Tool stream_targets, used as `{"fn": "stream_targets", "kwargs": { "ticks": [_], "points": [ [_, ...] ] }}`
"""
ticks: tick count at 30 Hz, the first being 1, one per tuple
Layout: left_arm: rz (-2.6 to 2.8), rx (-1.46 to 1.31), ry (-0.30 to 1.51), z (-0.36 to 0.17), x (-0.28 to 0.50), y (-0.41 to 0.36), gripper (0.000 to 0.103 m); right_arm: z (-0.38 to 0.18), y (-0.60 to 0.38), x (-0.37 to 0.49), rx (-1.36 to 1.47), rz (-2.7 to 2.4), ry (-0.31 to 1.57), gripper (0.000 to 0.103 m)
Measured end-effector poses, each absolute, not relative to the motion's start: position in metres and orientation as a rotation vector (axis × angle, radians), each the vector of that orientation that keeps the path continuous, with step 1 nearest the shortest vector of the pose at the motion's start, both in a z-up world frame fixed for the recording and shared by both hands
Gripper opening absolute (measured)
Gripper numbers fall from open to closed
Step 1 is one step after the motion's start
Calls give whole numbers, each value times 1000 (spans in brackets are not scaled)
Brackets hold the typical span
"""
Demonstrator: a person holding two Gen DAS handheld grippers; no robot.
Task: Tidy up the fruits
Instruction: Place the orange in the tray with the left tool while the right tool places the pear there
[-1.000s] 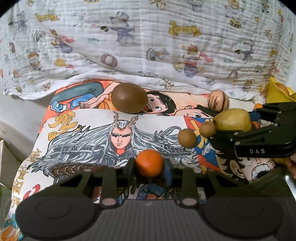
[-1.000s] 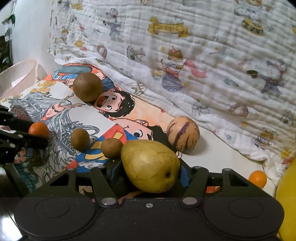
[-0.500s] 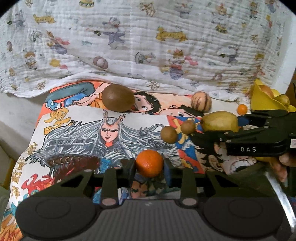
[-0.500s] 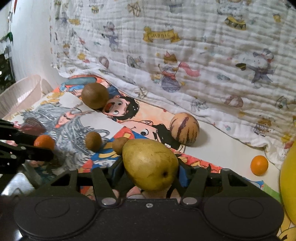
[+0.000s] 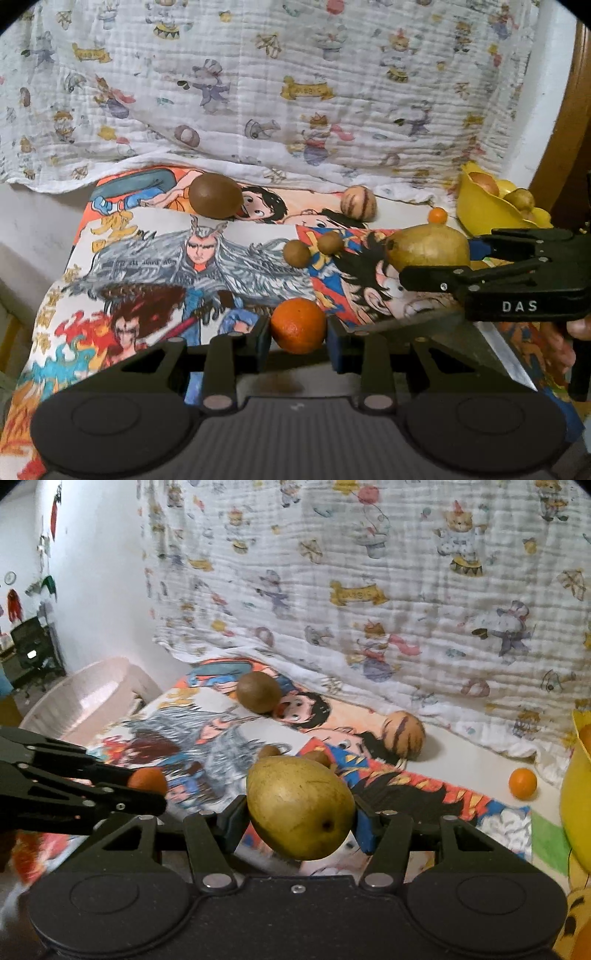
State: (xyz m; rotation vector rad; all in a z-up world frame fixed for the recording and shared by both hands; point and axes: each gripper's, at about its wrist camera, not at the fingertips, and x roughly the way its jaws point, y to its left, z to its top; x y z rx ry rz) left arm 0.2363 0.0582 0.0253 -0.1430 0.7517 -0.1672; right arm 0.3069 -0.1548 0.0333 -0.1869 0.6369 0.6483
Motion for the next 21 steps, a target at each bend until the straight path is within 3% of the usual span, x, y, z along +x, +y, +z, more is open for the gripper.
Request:
{"fn": "stream_targets", "kwargs": {
  "ticks": [21],
  "points": [
    [-227, -144, 826, 18, 180, 60, 35, 17, -157, 240, -214, 828, 785, 59]
  ]
}}
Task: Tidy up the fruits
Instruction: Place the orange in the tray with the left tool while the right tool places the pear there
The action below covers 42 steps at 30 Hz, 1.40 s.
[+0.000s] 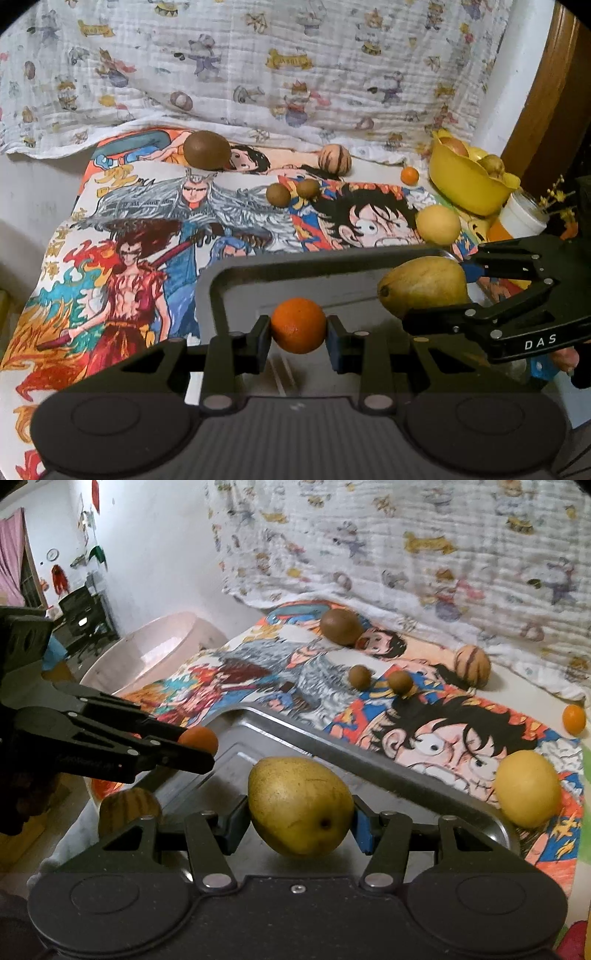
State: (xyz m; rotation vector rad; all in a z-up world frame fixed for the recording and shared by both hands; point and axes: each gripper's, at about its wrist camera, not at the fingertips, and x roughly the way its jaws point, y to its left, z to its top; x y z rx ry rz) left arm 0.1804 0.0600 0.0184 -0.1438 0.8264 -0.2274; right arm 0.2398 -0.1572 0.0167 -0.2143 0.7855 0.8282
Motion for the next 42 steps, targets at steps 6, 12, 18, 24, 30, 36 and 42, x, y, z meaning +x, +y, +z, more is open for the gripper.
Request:
{"fn": "stream_targets", "kwargs": {
  "ticks": [6, 12, 18, 24, 30, 36, 42],
  "points": [
    [-233, -141, 857, 16, 178, 60, 35, 13, -152, 239, -228, 837, 821, 58],
    [-235, -149, 884, 13, 178, 62, 35, 10, -151, 241, -231, 845, 855, 58],
    [-232, -146, 908, 10, 180, 62, 35, 7, -151, 243, -233, 840, 868, 58],
    [-229, -148, 926, 8, 181, 63, 35, 4, -148, 243, -236, 849, 877, 58],
    [-229, -153, 929, 7, 181, 64, 35, 4, -147, 244, -234, 850, 876, 58],
    [-229, -156, 932, 7, 181, 64, 35, 4, -148, 246, -228, 854, 882, 58],
    [-228, -153, 933, 7, 181, 63, 35, 4, -148, 244, -235, 857, 878, 58]
  ]
}}
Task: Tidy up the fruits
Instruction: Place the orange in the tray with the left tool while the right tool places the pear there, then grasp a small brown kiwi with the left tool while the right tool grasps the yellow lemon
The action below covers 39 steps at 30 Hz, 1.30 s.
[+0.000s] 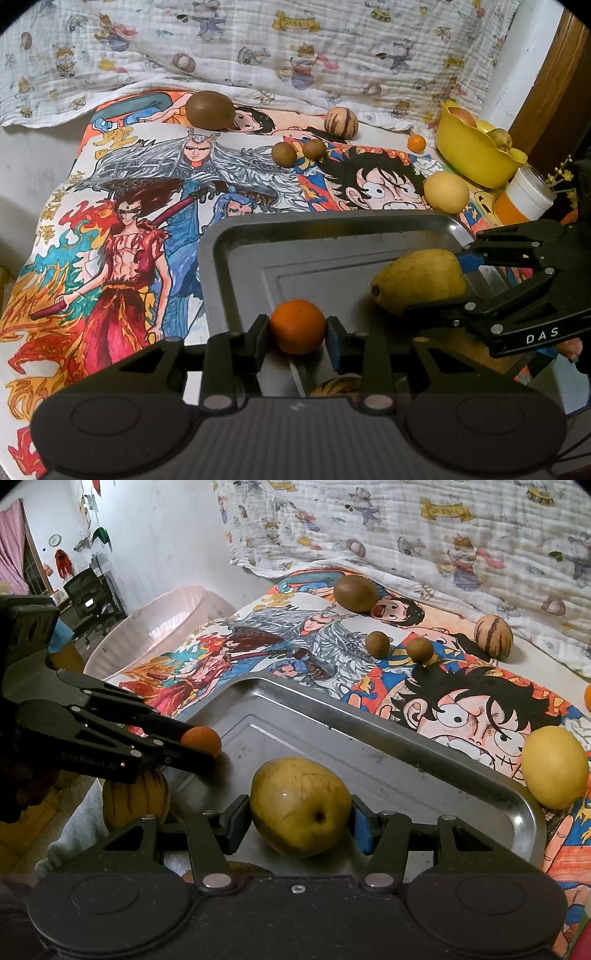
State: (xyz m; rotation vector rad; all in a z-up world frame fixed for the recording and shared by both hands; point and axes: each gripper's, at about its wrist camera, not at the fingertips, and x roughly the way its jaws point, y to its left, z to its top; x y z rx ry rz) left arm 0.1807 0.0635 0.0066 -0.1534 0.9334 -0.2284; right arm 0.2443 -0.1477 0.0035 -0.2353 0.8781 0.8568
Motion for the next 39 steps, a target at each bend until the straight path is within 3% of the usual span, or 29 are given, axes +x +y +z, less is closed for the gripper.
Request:
{"fn": "stream_targets", "kwargs": {
  "ticks": [4, 9, 18, 27, 29, 33, 39],
  "points": [
    [-229, -155, 933, 7, 181, 64, 37, 4, -148, 244, -235, 857, 879, 58],
    [-229, -159, 932, 7, 181, 63, 48, 4, -147, 244, -235, 854, 876, 58],
    [-220, -192, 915, 13, 181, 69, 57, 9, -155, 244, -211, 859, 857, 67],
    [-177, -225, 870, 25, 184, 77, 90, 30, -180, 243, -113, 816, 778, 88],
    [-161, -230, 860, 28, 187, 78, 101, 37, -186, 243, -91, 793, 748, 96],
    [-135, -231, 857, 33, 195, 81, 102, 51, -200, 241, -67, 732, 672, 102],
    [-128, -215, 856, 41, 209, 83, 102, 64, -217, 242, -73, 644, 592, 102]
  ]
}}
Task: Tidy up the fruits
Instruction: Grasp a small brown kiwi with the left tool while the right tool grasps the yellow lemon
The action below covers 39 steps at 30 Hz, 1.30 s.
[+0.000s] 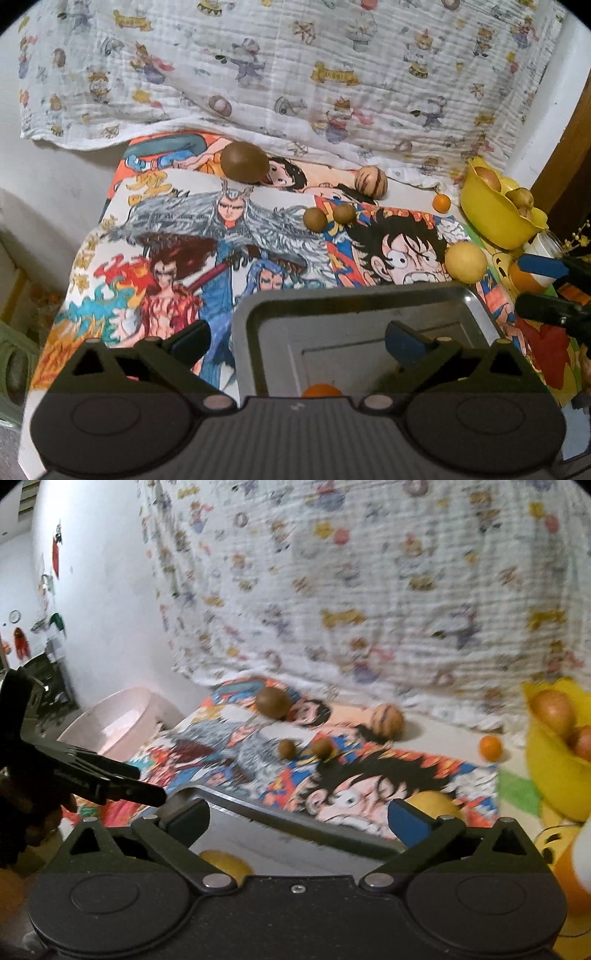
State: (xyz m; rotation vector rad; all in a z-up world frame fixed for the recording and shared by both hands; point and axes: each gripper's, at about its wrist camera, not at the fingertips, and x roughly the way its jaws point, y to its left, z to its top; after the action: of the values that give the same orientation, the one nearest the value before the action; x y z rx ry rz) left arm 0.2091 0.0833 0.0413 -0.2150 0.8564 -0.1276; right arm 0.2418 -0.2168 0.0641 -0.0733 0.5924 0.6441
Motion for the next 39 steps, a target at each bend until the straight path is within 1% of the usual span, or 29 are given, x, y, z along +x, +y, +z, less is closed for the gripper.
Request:
{"fn": "stream_targets", "kwargs": {
  "ticks": [15, 28, 39],
  "points": [
    [-203, -73, 834, 57, 260, 53, 102, 53, -225, 256, -102, 432, 522, 102],
    [-320, 60, 820, 48, 312, 10, 102, 40, -229, 275, -13, 319, 546, 102],
    [-360, 70, 825, 31, 349, 0, 102, 23, -235, 292, 27, 249, 610, 102]
  ]
}}
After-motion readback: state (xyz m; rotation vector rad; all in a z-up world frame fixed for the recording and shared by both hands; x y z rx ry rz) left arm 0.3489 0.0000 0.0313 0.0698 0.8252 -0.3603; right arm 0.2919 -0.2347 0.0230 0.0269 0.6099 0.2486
